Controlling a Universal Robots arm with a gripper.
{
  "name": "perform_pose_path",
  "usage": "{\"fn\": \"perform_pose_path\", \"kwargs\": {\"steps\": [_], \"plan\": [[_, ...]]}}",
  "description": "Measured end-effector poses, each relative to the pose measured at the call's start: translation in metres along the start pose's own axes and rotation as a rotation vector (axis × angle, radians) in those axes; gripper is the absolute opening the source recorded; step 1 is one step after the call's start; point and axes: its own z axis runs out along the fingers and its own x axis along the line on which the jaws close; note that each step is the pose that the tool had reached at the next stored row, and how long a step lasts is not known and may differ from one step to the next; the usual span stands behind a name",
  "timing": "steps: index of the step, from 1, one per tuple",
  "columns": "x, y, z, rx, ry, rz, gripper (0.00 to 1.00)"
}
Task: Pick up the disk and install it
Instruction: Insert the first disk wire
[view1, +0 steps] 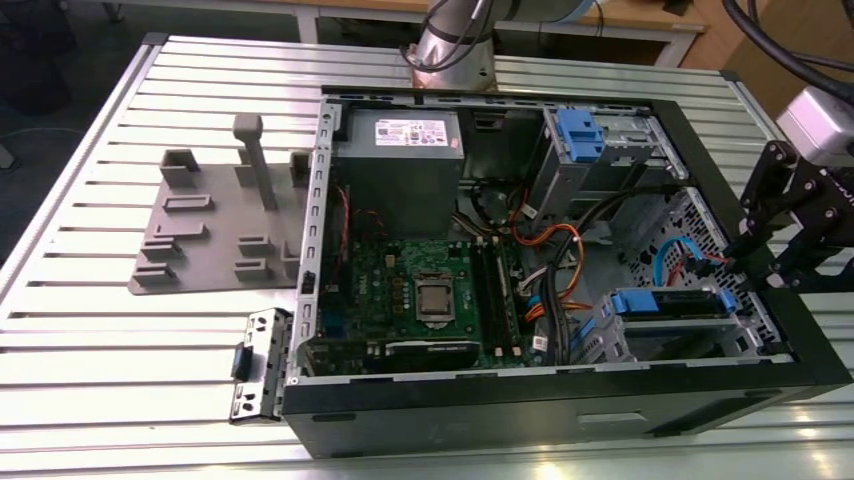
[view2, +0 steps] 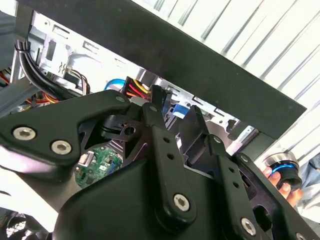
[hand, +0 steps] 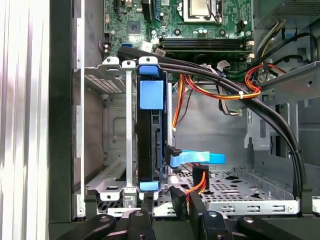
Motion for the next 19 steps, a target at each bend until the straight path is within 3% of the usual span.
{"fn": "perform_pose_path", "kwargs": {"steps": [13,18,19], "plan": [[-0.0002,0.0005,-0.0012,0.0018,0.0072,-0.001,0.40],[-0.0002,0.0005,-0.0012,0.0017,0.0093,-0.001,0.17],[-0.0002,0.0005,-0.0012,0.0017,0.0097,-0.001,0.17]]}}
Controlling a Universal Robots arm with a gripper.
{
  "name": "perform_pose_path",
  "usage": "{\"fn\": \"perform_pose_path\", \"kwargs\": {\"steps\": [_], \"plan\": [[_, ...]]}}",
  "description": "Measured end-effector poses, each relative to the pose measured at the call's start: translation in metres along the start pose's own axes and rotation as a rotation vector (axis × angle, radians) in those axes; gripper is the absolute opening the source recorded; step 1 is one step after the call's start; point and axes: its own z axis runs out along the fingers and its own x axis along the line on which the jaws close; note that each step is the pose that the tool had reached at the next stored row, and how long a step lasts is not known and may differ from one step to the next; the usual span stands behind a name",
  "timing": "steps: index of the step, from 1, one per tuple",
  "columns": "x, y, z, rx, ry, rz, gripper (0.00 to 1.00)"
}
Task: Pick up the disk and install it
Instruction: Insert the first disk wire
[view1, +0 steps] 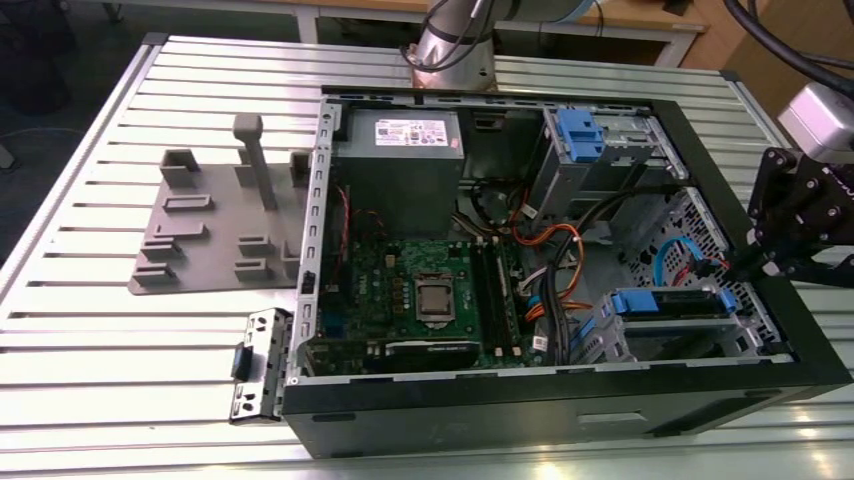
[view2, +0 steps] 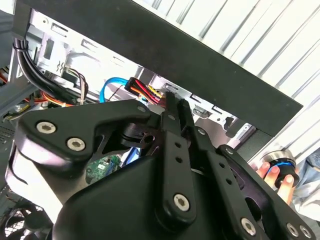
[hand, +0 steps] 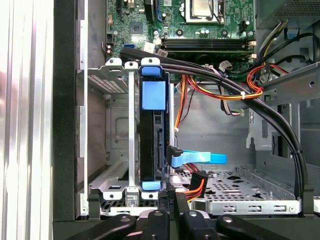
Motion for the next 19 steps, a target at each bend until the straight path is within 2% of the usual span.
{"fn": "perform_pose_path", "kwargs": {"steps": [10,13,19], "plan": [[0.0000,0.0001,0.0000,0.0001,0.0034,0.000,0.17],[0.0000,0.0040,0.0001,0.0005,0.0032,0.000,0.17],[0.0005,0.0159,0.0005,0.0055,0.0013,0.000,0.17]]}}
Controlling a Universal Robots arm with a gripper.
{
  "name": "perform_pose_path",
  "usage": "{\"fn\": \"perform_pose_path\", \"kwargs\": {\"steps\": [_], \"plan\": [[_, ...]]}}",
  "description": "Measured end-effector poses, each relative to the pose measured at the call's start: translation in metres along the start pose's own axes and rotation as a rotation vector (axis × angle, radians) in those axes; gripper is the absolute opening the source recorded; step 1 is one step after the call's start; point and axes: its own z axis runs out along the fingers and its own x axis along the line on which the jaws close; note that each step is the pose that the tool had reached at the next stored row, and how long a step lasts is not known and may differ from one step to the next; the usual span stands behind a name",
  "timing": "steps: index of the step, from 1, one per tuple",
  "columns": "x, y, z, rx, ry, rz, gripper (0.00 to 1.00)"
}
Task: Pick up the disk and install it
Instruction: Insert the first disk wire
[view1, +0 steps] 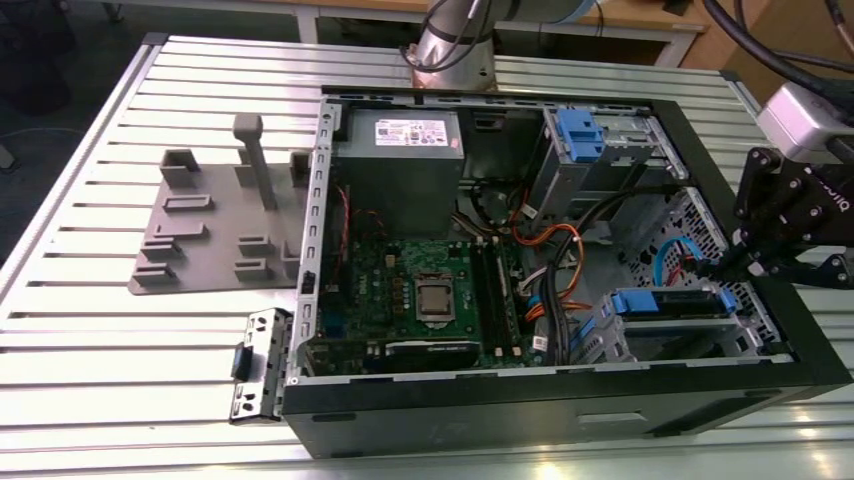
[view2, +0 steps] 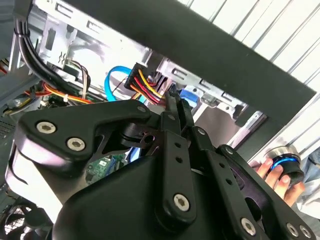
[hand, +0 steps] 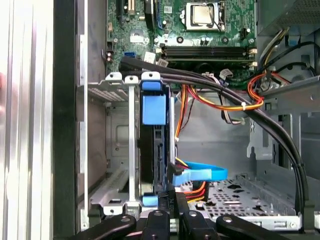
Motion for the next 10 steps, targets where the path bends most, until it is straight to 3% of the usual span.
{"fn": "perform_pose_path", "kwargs": {"steps": [10], "plan": [[0.0015,0.0076,0.0003,0.0002,0.0000,0.000,0.17]]}}
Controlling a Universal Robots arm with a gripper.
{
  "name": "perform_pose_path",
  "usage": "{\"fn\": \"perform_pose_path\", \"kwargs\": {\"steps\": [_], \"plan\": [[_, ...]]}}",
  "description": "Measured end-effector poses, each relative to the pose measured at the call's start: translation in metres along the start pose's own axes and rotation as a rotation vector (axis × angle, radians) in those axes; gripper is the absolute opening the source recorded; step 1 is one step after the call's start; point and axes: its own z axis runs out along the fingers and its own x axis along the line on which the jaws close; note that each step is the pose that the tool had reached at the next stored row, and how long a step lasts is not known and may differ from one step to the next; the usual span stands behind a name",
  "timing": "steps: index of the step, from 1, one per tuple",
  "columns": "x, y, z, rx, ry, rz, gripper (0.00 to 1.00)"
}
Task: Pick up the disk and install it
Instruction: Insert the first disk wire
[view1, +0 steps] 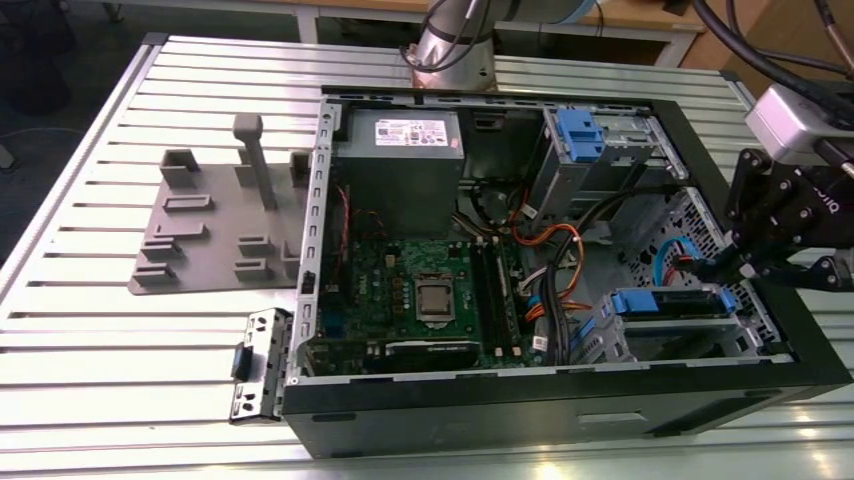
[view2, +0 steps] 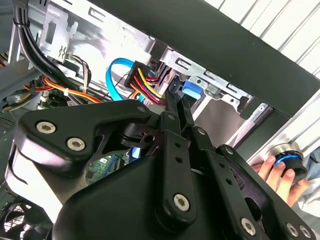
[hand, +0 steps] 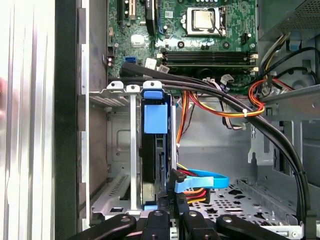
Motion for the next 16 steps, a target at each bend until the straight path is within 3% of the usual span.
{"fn": "perform_pose_path", "kwargs": {"steps": [16], "plan": [[0.0054,0.0079,0.0007,0.0000,0.0002,0.000,0.17]]}}
